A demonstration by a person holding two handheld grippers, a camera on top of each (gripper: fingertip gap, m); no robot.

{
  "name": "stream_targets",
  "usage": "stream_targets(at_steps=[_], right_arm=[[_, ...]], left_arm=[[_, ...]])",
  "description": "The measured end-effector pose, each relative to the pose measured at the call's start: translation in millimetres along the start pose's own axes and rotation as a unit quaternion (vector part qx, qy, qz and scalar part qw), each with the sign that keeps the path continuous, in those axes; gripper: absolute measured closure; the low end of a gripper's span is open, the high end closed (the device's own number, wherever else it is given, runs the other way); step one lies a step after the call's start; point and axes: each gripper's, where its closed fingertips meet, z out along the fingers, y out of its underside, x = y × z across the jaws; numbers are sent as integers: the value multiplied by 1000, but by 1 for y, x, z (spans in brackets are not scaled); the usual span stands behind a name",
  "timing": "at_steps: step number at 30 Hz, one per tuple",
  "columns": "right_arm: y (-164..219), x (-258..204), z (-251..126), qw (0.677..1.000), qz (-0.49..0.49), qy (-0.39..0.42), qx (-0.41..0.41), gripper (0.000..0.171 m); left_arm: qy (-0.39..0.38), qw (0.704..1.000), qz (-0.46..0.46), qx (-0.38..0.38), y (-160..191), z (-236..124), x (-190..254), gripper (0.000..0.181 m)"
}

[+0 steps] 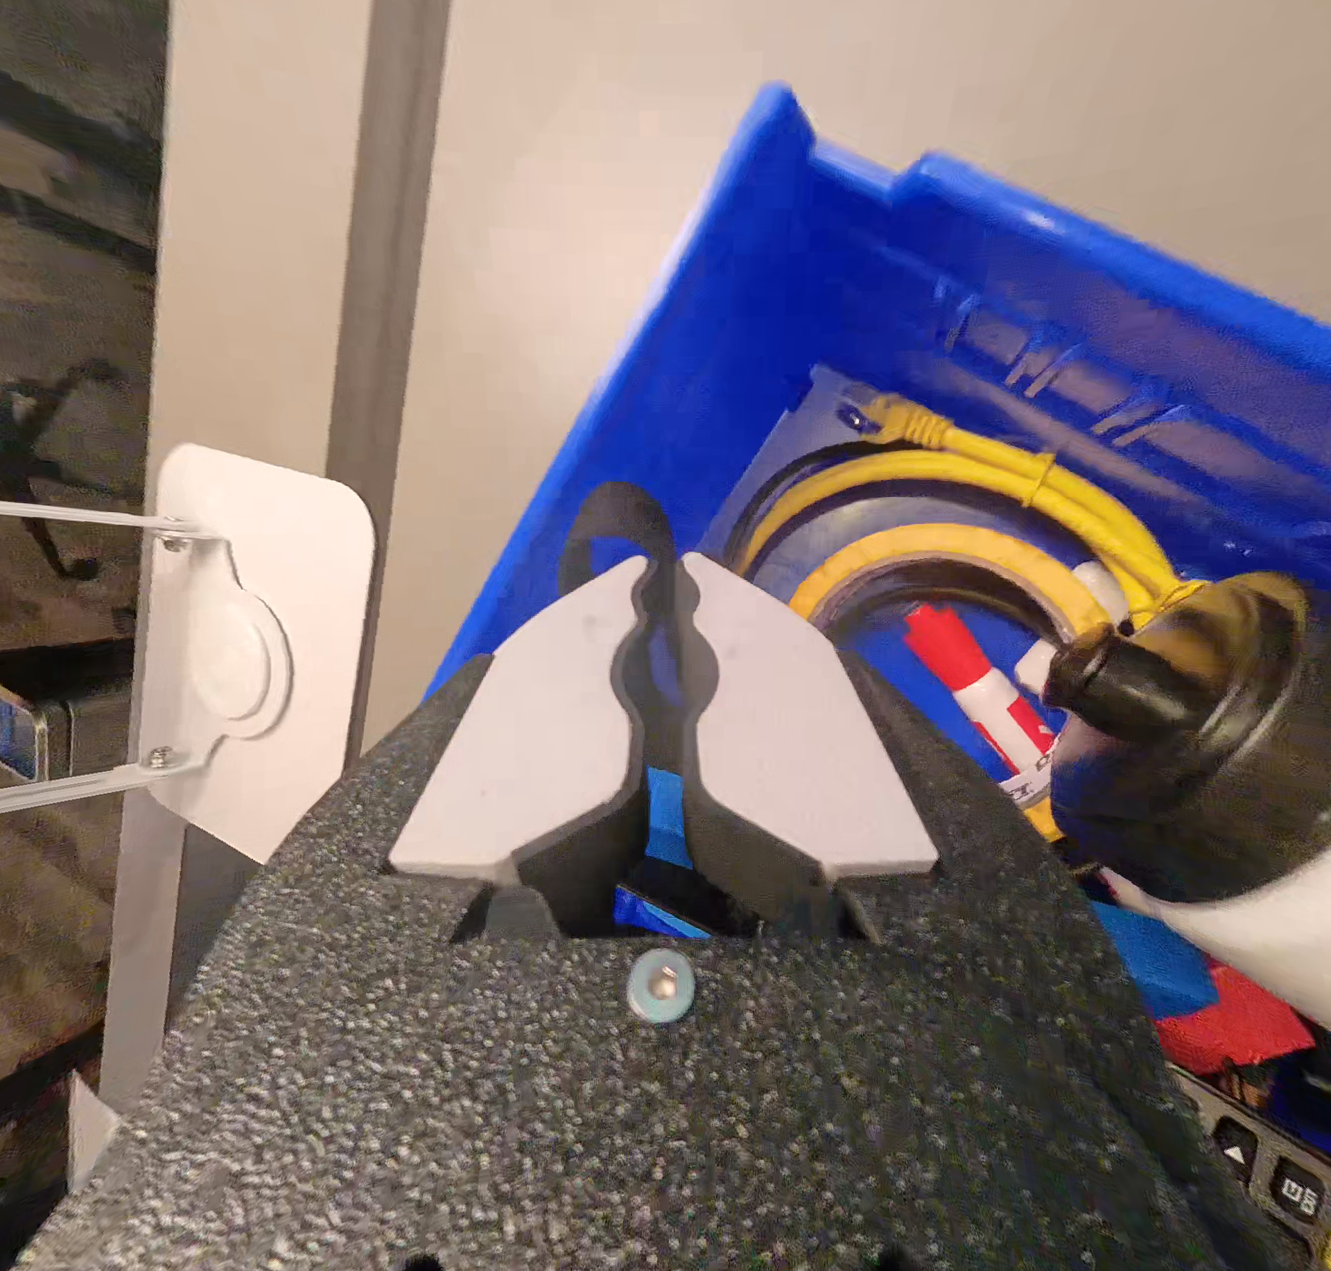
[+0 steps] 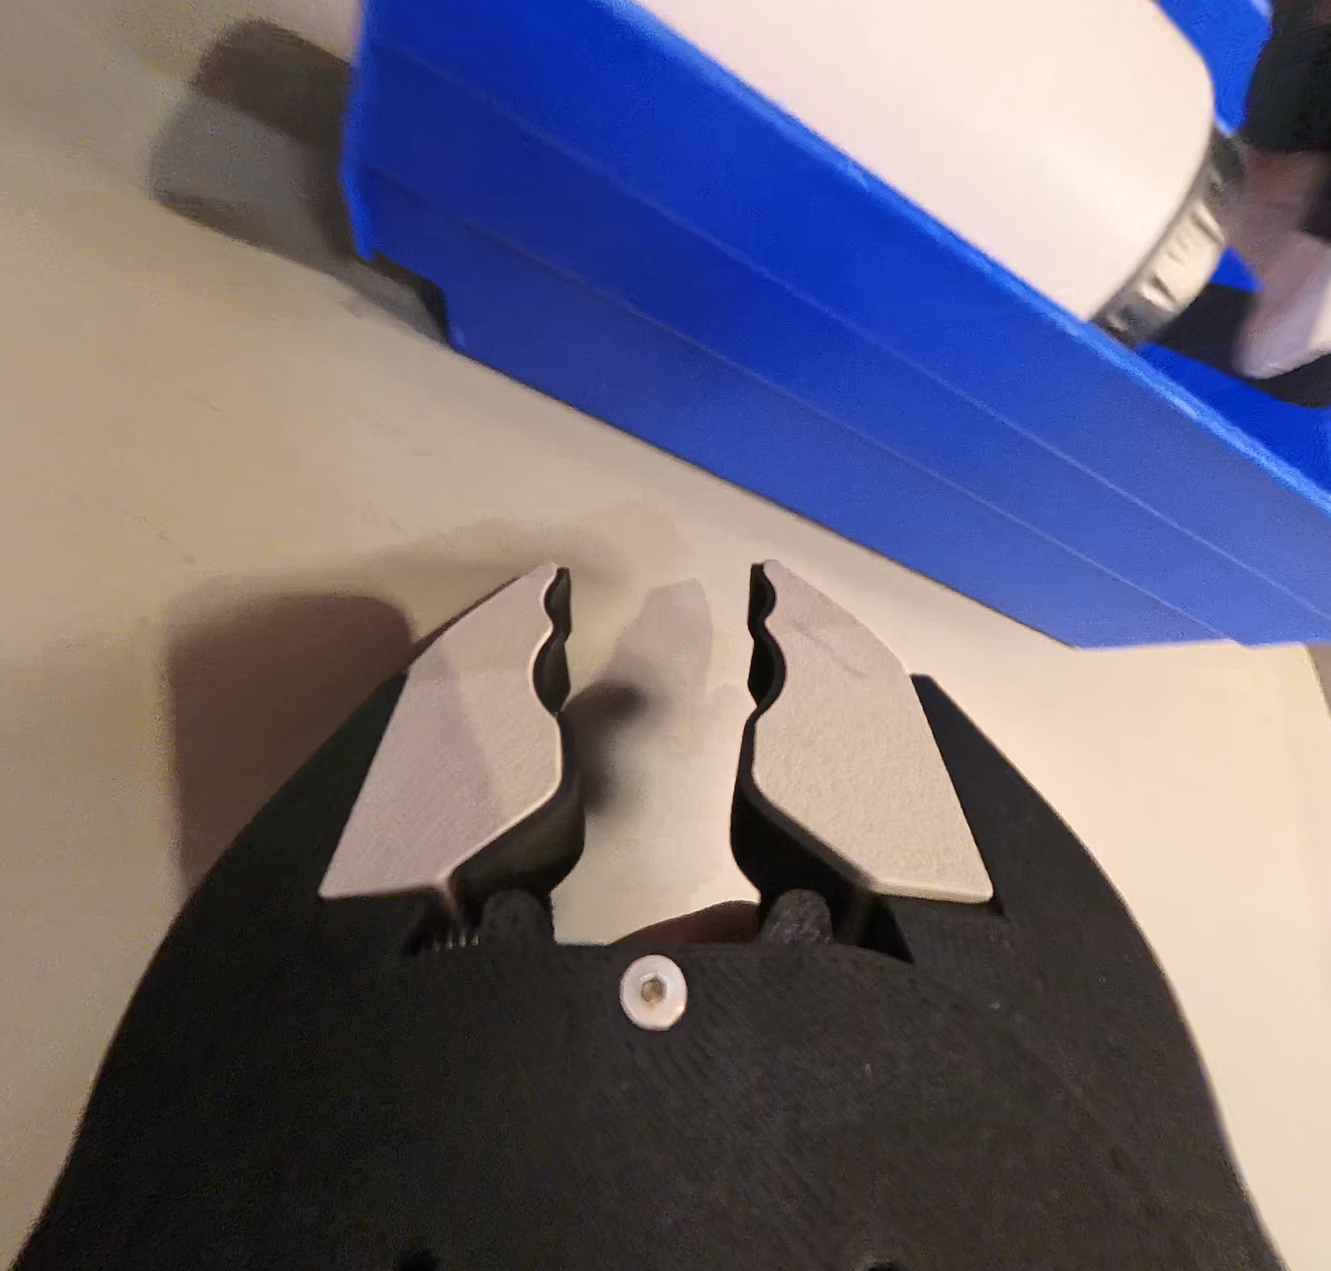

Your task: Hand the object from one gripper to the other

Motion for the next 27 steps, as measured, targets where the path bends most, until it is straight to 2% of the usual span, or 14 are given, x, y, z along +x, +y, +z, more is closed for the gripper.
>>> stream_targets(at_steps=[4,7,9,10,12,18,23,27], right_arm=[[-32,-33,7,998,12,-58,32,122],[-48,-48,17,998,28,-56,22,121],[-52,-45,27,998,57,-19,1,122],[-51,-38,31,997,80,16,-14,128],[-47,-18,38,988,122,94,-30,128],[-52,5,54,967,210,139,-36,117],[-54,31,70,956,248,151,-39,120],[-71,26,71,958,245,150,-17,113]], left_arm=[[-37,987,-11,156,-36,-41,-9,177],[-70,962,-23,262,-56,-75,-15,178],[-86,943,-33,320,-65,-98,-16,177],[-95,934,-36,343,-69,-109,-17,177],[-103,917,-42,383,-73,-131,-15,177],[-123,887,-51,442,-67,-174,-11,178],[-146,877,-63,453,-39,-189,-16,177],[-168,873,-78,451,-16,-196,-28,177]])
